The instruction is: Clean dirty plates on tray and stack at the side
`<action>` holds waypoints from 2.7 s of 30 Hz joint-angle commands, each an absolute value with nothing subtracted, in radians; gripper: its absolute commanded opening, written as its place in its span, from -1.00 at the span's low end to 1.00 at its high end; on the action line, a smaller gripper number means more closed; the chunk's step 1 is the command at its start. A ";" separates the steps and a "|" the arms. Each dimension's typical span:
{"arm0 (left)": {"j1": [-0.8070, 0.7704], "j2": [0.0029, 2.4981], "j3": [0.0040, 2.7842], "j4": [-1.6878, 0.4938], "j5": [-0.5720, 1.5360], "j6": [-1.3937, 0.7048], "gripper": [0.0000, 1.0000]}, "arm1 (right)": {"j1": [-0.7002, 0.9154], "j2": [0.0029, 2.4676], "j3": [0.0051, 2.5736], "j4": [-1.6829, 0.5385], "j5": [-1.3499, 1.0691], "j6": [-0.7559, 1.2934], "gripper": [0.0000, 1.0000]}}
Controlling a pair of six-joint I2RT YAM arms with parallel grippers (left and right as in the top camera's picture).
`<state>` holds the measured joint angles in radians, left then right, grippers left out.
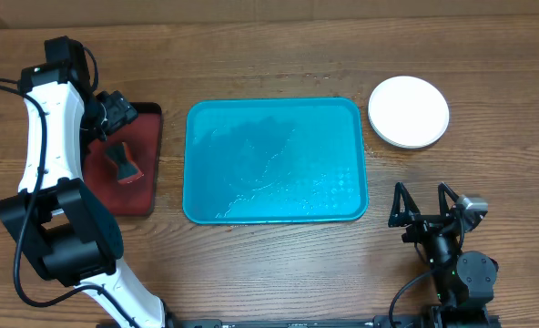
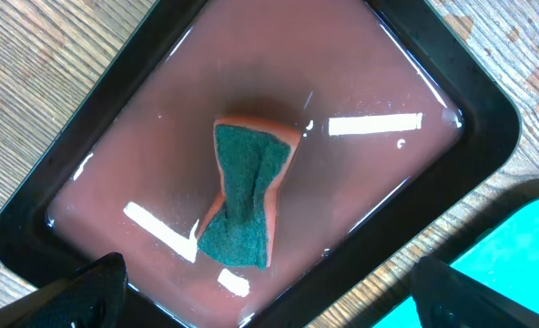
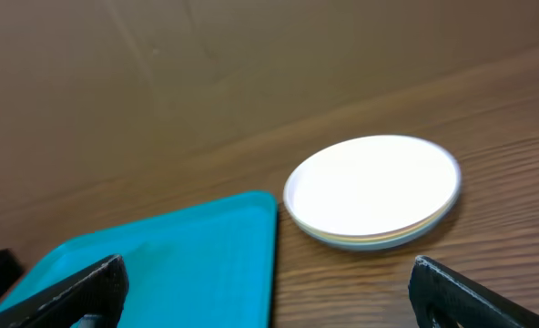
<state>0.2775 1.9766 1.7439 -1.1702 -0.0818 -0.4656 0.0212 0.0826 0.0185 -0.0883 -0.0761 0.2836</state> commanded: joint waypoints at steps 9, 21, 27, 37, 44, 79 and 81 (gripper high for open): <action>0.281 1.958 1.762 -1.170 -0.078 -0.464 1.00 | 0.027 0.002 0.008 -0.084 -0.001 0.251 1.00; 0.281 1.958 1.762 -1.170 -0.078 -0.464 1.00 | 0.027 0.003 0.008 -0.084 -0.001 0.251 1.00; 0.281 1.958 1.762 -1.170 -0.078 -0.464 0.99 | 0.027 0.003 0.008 -0.084 -0.001 0.251 1.00; 0.281 1.958 1.762 -1.170 -0.078 -0.464 1.00 | 0.027 0.003 0.008 -0.084 -0.001 0.251 1.00; 0.281 1.958 1.762 -1.170 -0.078 -0.464 1.00 | 0.027 0.003 0.008 -0.084 -0.001 0.251 1.00; 0.281 1.958 1.762 -1.170 -0.078 -0.464 1.00 | 0.027 0.003 0.008 -0.084 -0.001 0.251 1.00; 0.281 1.958 1.762 -1.170 -0.080 -0.464 1.00 | 0.027 0.003 0.008 -0.084 -0.001 0.251 1.00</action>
<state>0.2775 1.9762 1.7439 -1.1702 -0.0814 -0.4656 0.0216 0.0139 0.0185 -0.0898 -0.0105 0.2577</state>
